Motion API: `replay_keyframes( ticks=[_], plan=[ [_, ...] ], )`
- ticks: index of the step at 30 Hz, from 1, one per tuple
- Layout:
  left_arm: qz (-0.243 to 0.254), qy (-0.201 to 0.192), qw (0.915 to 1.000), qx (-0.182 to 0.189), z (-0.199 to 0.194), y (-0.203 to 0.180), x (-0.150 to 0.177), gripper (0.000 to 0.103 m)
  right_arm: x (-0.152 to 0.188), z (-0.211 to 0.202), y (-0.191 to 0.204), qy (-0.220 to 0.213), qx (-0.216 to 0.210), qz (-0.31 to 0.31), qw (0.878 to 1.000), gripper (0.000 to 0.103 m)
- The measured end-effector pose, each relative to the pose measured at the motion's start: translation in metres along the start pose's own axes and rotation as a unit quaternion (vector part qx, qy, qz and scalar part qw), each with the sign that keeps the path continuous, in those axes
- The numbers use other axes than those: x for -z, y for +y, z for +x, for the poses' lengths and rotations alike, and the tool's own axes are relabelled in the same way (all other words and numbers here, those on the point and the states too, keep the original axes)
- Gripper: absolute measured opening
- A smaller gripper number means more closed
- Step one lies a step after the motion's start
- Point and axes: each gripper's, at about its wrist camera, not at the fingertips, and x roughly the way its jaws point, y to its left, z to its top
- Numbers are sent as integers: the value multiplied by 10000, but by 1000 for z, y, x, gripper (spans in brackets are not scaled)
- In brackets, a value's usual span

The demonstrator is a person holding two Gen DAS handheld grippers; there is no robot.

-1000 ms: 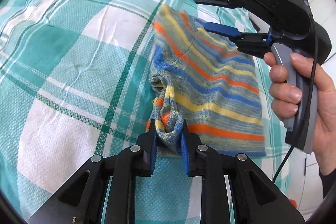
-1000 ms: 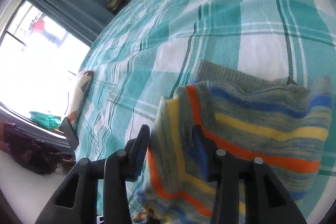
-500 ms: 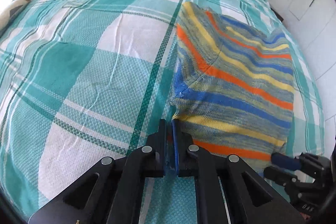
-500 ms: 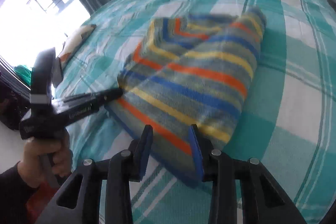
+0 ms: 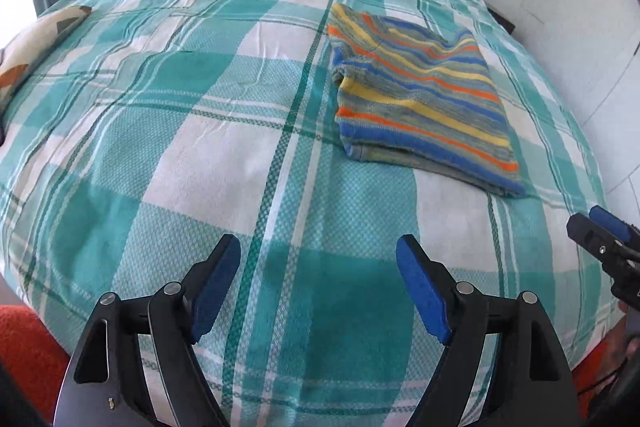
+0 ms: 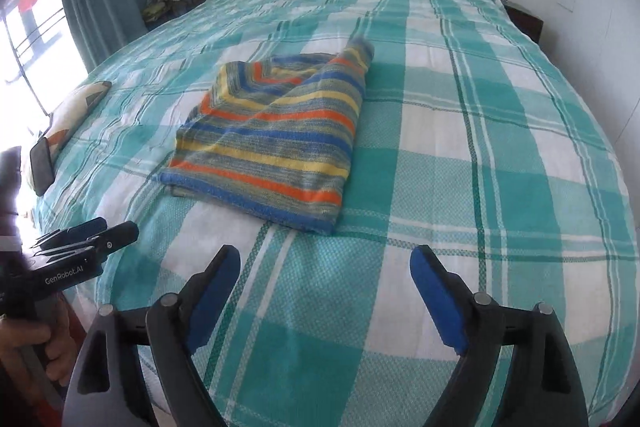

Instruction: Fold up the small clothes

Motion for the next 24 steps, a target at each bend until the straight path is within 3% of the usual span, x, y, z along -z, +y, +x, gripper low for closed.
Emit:
replay_keyframes(
  ticks=[2, 8, 17, 24],
  plan=[
    [107, 135, 9998, -17, 5, -5, 3, 82, 8, -5, -2, 56, 274, 65, 9996, 87],
    [316, -76, 9993, -168, 2, -12, 2, 83, 21, -15, -8, 7, 1004, -133, 9949, 88],
    [318, -56, 9989, -340, 6, -7, 5, 83, 27, -23, -22, -80, 1559, -120, 9877, 88],
    [401, -62, 9983, -416, 8, -10, 6, 83, 31, -26, -24, -106, 1733, -153, 9847, 88]
  ],
)
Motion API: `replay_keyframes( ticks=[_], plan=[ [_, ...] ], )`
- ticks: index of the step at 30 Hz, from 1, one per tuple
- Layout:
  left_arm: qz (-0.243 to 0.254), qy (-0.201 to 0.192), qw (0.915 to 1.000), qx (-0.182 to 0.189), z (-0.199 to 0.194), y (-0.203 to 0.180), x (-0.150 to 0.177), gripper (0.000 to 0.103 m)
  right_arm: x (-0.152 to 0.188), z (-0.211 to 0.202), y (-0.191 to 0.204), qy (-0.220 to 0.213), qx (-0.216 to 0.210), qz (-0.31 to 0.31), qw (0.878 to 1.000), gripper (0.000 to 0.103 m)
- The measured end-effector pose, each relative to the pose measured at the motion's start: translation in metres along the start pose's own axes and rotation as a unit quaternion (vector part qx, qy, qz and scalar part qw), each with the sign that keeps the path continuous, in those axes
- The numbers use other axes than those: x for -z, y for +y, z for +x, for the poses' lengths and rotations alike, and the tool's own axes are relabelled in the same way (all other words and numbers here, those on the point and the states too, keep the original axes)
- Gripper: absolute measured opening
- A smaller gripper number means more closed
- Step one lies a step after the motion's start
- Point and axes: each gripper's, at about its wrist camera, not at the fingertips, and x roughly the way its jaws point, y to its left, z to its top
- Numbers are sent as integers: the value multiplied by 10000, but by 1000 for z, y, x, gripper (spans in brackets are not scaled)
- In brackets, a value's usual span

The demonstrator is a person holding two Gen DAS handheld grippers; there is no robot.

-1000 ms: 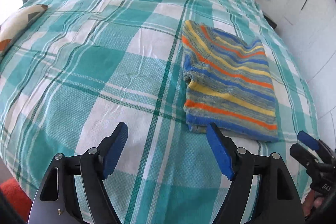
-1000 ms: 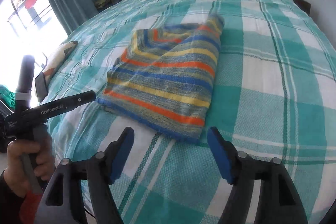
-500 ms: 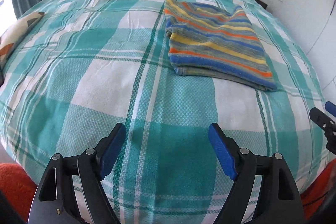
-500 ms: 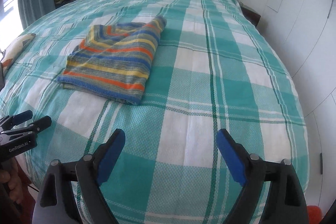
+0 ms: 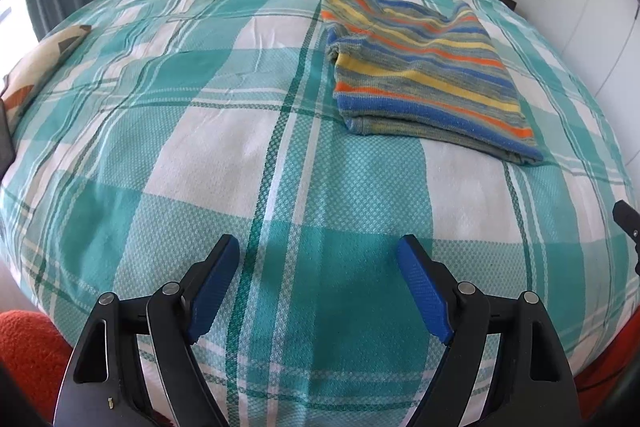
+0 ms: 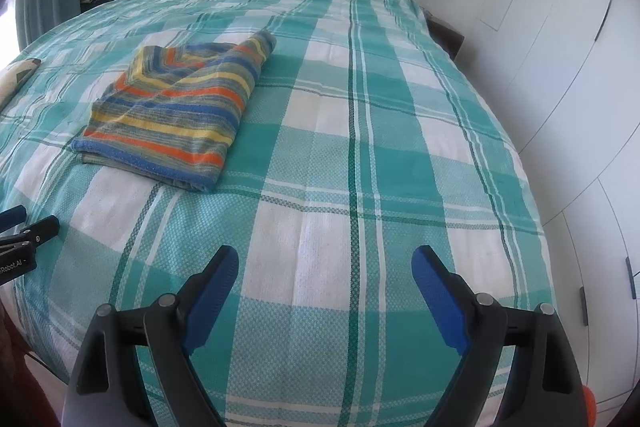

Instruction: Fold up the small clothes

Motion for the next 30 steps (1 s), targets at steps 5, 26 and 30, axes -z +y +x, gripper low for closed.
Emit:
replay_keyframes(
  ticks=[5, 26, 30],
  plan=[
    [-6, -2, 10000, -30, 1, 0, 0, 86, 2, 0, -1, 20, 50, 19, 10000, 88],
    [36, 26, 9999, -109, 3, 1, 1, 88, 5, 3, -5, 60, 120, 66, 9999, 88],
    [58, 45, 9999, -132, 5, 1, 1, 89, 6, 6, -5, 97, 116, 86, 9998, 88]
  ],
)
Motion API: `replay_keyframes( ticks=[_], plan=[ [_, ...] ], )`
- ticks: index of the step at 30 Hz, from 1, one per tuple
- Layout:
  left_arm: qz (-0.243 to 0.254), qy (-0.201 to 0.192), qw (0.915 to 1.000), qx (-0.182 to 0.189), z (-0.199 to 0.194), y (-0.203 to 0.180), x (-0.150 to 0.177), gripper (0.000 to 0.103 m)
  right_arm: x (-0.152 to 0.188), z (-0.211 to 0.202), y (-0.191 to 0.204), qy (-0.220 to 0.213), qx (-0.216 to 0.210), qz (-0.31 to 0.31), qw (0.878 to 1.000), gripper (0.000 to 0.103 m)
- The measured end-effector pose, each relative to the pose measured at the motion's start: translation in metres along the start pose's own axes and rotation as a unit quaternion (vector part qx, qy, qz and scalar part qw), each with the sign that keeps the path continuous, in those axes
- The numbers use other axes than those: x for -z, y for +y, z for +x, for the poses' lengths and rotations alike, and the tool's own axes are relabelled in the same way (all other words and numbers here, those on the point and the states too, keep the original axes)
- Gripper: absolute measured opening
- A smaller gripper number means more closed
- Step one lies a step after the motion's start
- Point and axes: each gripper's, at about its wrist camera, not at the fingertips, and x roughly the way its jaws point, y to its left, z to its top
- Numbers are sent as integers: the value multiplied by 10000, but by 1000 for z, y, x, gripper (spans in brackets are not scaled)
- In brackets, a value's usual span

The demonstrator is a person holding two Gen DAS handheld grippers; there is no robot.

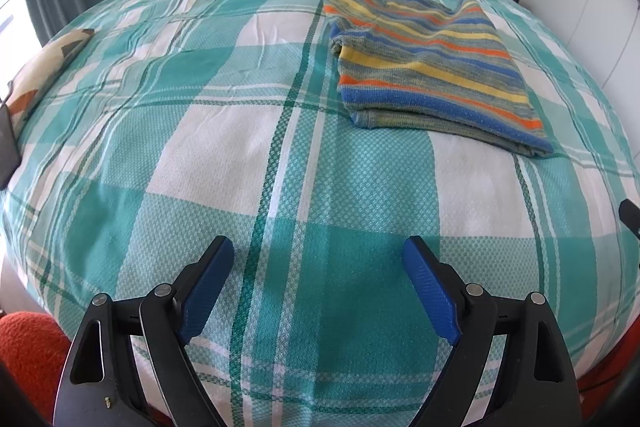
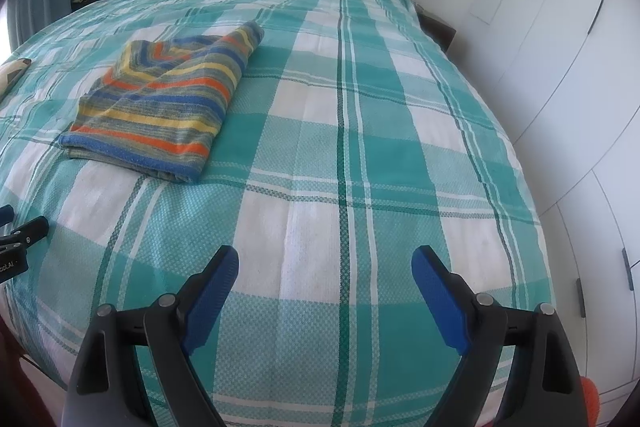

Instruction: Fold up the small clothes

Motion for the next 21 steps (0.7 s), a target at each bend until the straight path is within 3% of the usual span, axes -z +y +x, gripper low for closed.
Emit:
replay_keyframes(
  ticks=[5, 8, 11, 14, 17, 19, 21],
  plan=[
    [-94, 103, 9998, 170, 4, 5, -11, 90, 2, 6, -1, 54, -145, 42, 9999, 88],
    [-477, 65, 9961, 738, 9, 19, -42, 90, -4, 13, -5, 132, -949, 241, 9951, 88],
    [-591, 120, 9914, 1164, 24, 25, -86, 90, -27, 25, -8, 74, -2050, 580, 9770, 88],
    [-411, 268, 9915, 1208, 52, 25, -130, 91, -62, 41, -6, -127, -2754, 815, 9578, 88],
    [-251, 565, 9932, 986, 89, 23, -158, 91, -98, 71, 5, -34, -3301, 944, 9392, 88],
    [-351, 757, 9899, 1146, 108, 23, -167, 91, -120, 99, 16, 111, -3423, 971, 9345, 88],
    [-384, 699, 9884, 1296, 114, 18, -172, 91, -138, 129, 28, 304, -3567, 958, 9288, 88]
  ],
)
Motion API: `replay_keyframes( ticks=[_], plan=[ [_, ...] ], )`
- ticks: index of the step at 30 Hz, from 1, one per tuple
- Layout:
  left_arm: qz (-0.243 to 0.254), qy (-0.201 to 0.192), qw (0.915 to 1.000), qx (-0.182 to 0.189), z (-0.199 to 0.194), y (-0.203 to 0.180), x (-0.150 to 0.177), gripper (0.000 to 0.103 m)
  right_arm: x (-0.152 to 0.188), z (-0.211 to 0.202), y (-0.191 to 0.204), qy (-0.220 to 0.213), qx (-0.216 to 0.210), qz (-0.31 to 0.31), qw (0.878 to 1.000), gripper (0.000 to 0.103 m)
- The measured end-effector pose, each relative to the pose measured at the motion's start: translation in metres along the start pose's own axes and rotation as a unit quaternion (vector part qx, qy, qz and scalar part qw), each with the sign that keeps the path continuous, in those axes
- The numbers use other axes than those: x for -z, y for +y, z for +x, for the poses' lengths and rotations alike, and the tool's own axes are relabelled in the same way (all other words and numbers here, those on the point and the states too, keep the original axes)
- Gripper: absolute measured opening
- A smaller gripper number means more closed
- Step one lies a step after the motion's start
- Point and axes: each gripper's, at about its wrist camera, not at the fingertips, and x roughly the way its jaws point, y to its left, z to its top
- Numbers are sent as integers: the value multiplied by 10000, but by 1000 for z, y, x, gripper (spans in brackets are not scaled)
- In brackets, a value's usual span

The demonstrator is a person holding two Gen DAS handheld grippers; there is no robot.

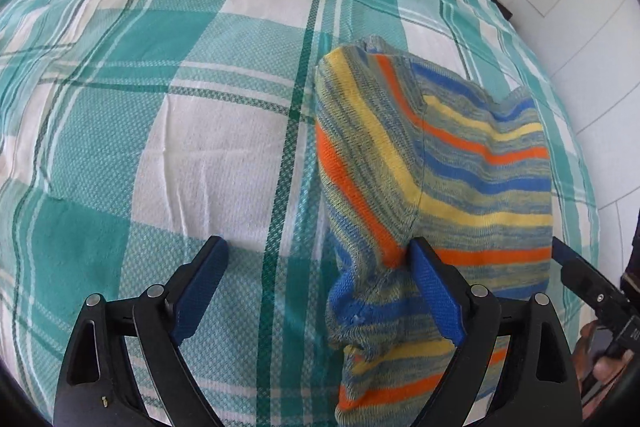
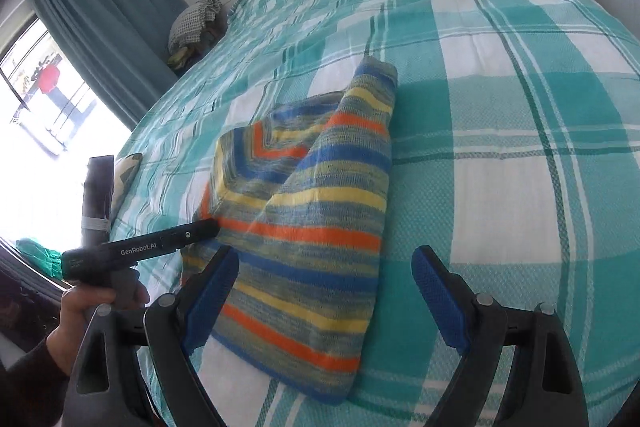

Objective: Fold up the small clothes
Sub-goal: 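Grasp the sweater edge with both grippers and fold it over again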

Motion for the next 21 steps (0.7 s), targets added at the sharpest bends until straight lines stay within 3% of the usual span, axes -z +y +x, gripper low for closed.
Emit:
replay_keyframes(
  ticks=[2, 3, 4, 5, 8, 10, 18, 19, 21],
  plan=[
    [108, -20, 9999, 51, 5, -7, -5, 88, -15, 34, -9, 302, -189, 163, 9992, 77],
    [124, -40, 9999, 51, 7, -10, -6, 80, -19, 48, -12, 414, -194, 247, 9986, 59],
    [169, -21, 9997, 152, 9, -13, -6, 41, -22, 60, -11, 467, -100, 226, 9986, 41],
    [211, 108, 9993, 278, 12, -18, -6, 18, -24, 68, -5, 520, 18, 75, 9986, 34],
    [491, -149, 9985, -195, 0, -38, -3, 15, -24, 74, 25, 571, 514, -638, 9950, 25],
    [483, -356, 9981, -141, -17, -41, -3, 14, -25, 64, 40, 372, 682, -924, 9927, 23],
    [418, -1181, 9919, 226, -101, -46, -28, 14, -56, 1, 80, -570, 347, -1224, 9902, 23],
    [449, -1244, 9910, 190, -101, -48, -33, 16, -60, -6, 82, -648, 296, -1217, 9900, 23],
    [502, -1118, 9924, -100, -83, -51, -42, 30, -69, -7, 79, -687, 242, -1145, 9908, 26]
  ],
)
